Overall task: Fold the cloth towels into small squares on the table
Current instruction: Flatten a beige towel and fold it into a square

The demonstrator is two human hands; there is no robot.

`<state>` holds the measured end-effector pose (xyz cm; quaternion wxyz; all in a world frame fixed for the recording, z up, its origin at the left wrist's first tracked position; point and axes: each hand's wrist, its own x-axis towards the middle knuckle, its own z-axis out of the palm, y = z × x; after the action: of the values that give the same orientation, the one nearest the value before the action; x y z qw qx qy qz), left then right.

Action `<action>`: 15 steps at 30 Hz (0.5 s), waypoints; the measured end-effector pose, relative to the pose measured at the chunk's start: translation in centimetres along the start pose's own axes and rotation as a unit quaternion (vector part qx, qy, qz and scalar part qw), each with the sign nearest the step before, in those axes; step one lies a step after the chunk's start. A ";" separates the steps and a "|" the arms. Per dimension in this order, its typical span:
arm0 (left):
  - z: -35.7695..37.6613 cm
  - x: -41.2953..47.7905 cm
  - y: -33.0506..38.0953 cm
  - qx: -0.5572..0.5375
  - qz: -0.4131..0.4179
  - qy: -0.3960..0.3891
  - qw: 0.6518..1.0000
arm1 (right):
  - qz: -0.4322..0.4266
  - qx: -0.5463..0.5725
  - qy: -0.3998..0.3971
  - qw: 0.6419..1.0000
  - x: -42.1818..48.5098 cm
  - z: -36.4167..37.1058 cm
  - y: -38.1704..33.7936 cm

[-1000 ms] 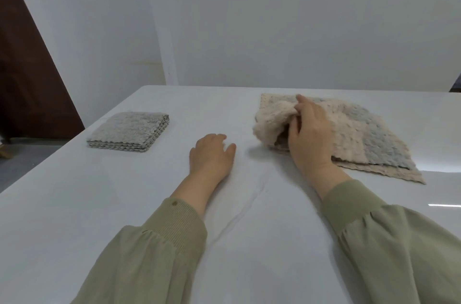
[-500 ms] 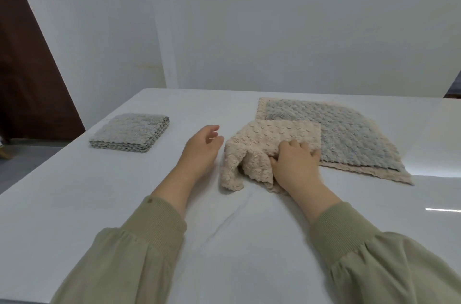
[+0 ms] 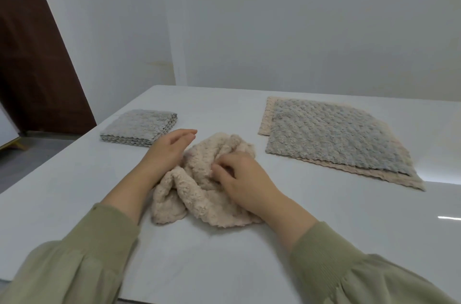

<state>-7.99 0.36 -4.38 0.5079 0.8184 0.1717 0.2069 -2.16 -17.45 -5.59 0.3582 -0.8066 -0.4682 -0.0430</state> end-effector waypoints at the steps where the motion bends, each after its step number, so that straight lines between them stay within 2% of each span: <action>1: 0.3 -0.1 0.2 0.014 0.021 0.005 1.000 | 0.011 0.004 0.059 0.998 0.3 -0.2 0.3; 3: 1.1 -0.2 0.5 0.047 0.062 -0.008 0.997 | 0.058 -0.049 0.141 0.987 0.9 -0.8 1.6; 4: 1.5 -0.3 0.6 0.072 0.081 -0.033 0.994 | 0.090 -0.088 0.136 0.983 1.1 -1.1 2.6; 6: 2.7 -0.4 0.4 0.141 0.111 -0.108 0.978 | 0.152 -0.145 0.053 0.976 1.4 -1.4 4.7; 8: 4.1 -0.2 -0.1 0.271 0.130 -0.156 0.941 | 0.179 -0.172 -0.028 0.968 1.8 -1.5 6.4; 10: 5.3 0.1 -0.1 0.369 0.129 -0.146 0.909 | 0.169 -0.216 -0.048 0.960 2.4 -1.9 7.4; 15: 7.4 1.0 0.6 0.426 0.109 -0.100 0.892 | 0.185 -0.290 -0.096 0.934 4.6 -2.9 9.9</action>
<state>-3.27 -5.02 -6.66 0.0990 0.9863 0.1016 0.0848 8.97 -18.96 -6.95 0.0642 -0.9480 -0.3101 -0.0325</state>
